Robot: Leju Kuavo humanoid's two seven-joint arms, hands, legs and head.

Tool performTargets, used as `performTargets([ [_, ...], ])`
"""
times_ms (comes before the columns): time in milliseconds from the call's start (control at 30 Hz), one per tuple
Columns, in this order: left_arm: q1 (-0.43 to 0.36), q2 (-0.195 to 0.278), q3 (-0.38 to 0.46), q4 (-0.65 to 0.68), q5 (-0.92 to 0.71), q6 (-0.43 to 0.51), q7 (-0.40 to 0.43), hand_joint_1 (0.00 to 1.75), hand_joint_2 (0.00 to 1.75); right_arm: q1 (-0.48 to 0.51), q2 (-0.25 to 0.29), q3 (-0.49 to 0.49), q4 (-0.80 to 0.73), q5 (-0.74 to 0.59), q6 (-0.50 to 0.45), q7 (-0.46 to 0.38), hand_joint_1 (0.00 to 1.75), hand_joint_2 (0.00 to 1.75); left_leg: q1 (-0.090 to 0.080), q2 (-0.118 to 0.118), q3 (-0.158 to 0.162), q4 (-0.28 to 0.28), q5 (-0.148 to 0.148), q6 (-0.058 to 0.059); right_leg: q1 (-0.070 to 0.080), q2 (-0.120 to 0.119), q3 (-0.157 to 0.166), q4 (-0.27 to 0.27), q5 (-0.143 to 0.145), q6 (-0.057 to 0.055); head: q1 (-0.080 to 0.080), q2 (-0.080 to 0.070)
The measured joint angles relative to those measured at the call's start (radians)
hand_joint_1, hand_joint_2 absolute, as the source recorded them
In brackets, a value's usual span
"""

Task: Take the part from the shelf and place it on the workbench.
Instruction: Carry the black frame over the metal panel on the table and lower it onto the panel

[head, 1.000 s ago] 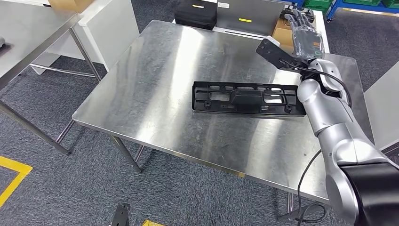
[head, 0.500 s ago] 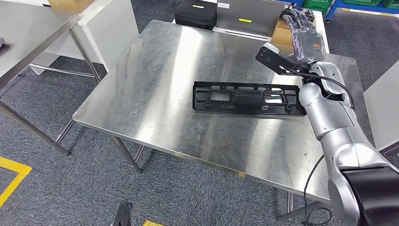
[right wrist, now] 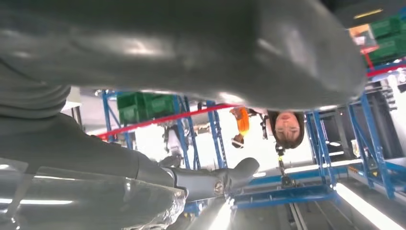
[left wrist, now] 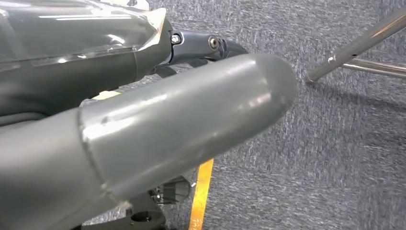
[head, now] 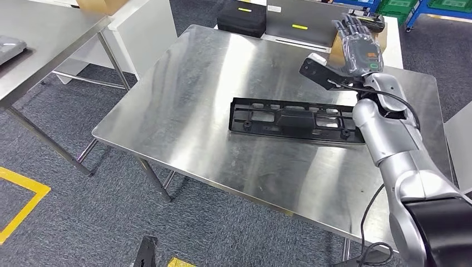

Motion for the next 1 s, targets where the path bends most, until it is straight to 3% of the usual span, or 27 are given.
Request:
performTargets([
  [67,0.001,0.001,0.000,0.000,0.000,0.000,0.000,0.00,0.00,-0.002,0.003,0.002,0.000,0.000,0.000,0.000,0.00,0.00,0.004,0.005,-0.004,0.004,-0.003,-0.006,-0.002,-0.008,-0.001,0.000,0.001,-0.011,0.000,0.000],
  [200,0.001,0.001,0.000,0.000,0.000,0.000,0.000,0.00,0.00,-0.003,0.005,0.002,0.000,0.000,0.000,0.000,0.00,0.00,0.003,0.023,-0.010,0.020,-0.014,-0.008,-0.002,-0.012,0.001,0.000,0.002,-0.016,-0.001,0.000],
  [267,0.000,0.001,0.000,0.000,0.000,-0.001,0.000,0.00,0.00,-0.004,0.008,0.004,0.000,0.000,0.002,-0.001,0.00,0.00,0.000,0.059,-0.072,0.146,-0.065,-0.008,0.008,-0.032,0.003,0.000,-0.002,-0.029,-0.004,0.000],
  [300,-0.001,0.001,0.000,0.000,0.001,-0.001,0.000,0.00,0.00,-0.004,0.009,0.005,0.000,0.001,0.004,-0.001,0.00,0.00,-0.003,0.078,-0.092,0.185,-0.075,-0.003,0.015,-0.048,0.006,0.000,-0.005,-0.037,-0.005,0.000],
  [333,-0.001,0.002,0.000,0.000,0.001,-0.002,0.000,0.00,0.00,-0.005,0.011,0.006,0.000,0.001,0.006,-0.001,0.00,0.00,-0.005,0.092,-0.094,0.190,-0.067,0.005,0.023,-0.064,0.009,0.000,-0.009,-0.043,-0.005,0.000],
  [400,-0.002,0.003,0.000,0.000,0.002,-0.003,0.001,0.00,0.00,-0.010,0.014,0.007,0.000,0.003,0.009,-0.001,0.00,0.00,-0.020,0.132,-0.032,0.071,-0.020,0.025,0.034,-0.086,0.015,0.001,-0.015,-0.046,-0.004,0.000],
  [467,-0.003,0.005,0.000,0.000,0.003,-0.003,0.001,0.00,0.00,-0.015,0.015,0.008,0.001,0.005,0.010,-0.001,0.00,0.00,-0.032,0.150,-0.008,0.019,-0.013,0.033,0.041,-0.104,0.016,0.001,-0.020,-0.041,-0.003,0.000],
  [533,-0.002,0.005,0.000,0.000,0.004,-0.003,0.000,0.00,0.00,-0.017,0.017,0.012,0.002,0.007,0.011,-0.001,0.00,0.00,-0.030,0.126,-0.006,0.010,-0.009,0.036,0.044,-0.120,0.017,0.000,-0.025,-0.033,-0.003,0.000],
  [600,-0.001,0.004,0.000,0.000,0.004,-0.003,0.000,0.00,0.00,-0.020,0.019,0.016,0.003,0.008,0.011,-0.001,0.00,0.00,-0.024,0.105,0.002,-0.004,0.001,0.044,0.043,-0.092,0.006,0.032,-0.046,-0.029,-0.002,0.000],
  [667,-0.004,0.002,0.001,0.000,0.005,-0.003,0.000,0.00,0.00,-0.020,0.016,0.020,0.005,0.008,0.011,0.000,0.00,0.00,-0.021,0.082,0.007,-0.012,0.007,0.050,0.036,-0.043,-0.044,0.142,-0.094,-0.033,0.000,0.000],
  [733,-0.003,0.000,0.001,0.000,0.005,-0.003,0.000,0.00,0.00,-0.015,0.012,0.023,0.011,0.008,0.011,0.001,0.00,0.00,-0.019,0.055,0.007,-0.011,0.007,0.051,0.031,-0.025,-0.109,0.266,-0.134,-0.031,0.002,0.000],
  [767,-0.002,0.000,0.001,0.000,0.005,-0.003,0.001,0.00,0.00,-0.013,0.011,0.024,0.014,0.008,0.011,0.002,0.00,0.00,-0.019,0.041,0.007,-0.011,0.007,0.051,0.028,-0.023,-0.125,0.288,-0.133,-0.024,0.001,0.000],
  [800,-0.001,0.000,0.001,0.000,0.004,-0.003,0.001,0.00,0.00,-0.012,0.010,0.025,0.016,0.009,0.011,0.002,0.00,0.00,-0.019,0.027,0.007,-0.009,0.007,0.050,0.024,-0.022,-0.121,0.270,-0.116,-0.014,0.001,0.000],
  [867,-0.001,-0.001,0.001,0.000,0.004,-0.004,0.002,0.00,0.00,-0.012,0.010,0.027,0.018,0.010,0.010,0.002,0.00,0.00,-0.017,0.001,0.006,-0.004,0.005,0.045,0.012,-0.002,-0.067,0.137,-0.054,0.009,0.001,0.000],
  [900,-0.001,-0.001,0.001,0.000,0.003,-0.005,0.003,0.00,0.00,-0.012,0.010,0.029,0.019,0.011,0.010,0.002,0.00,0.00,-0.017,-0.012,0.003,0.000,0.003,0.040,0.009,0.014,-0.037,0.072,-0.029,0.014,0.001,0.000],
  [967,0.000,-0.001,0.001,0.000,0.003,-0.007,0.004,0.00,0.00,-0.011,0.010,0.033,0.020,0.013,0.010,0.002,0.00,0.00,-0.018,-0.032,-0.005,0.006,0.003,0.026,0.009,0.033,-0.007,0.007,-0.008,0.008,0.000,0.000],
  [1000,0.001,-0.002,0.001,0.000,0.002,-0.008,0.005,0.00,0.00,-0.010,0.012,0.034,0.021,0.014,0.010,0.002,0.00,0.00,-0.018,-0.040,-0.008,0.006,0.004,0.019,0.013,0.026,-0.005,0.006,-0.008,0.001,0.000,0.000],
])
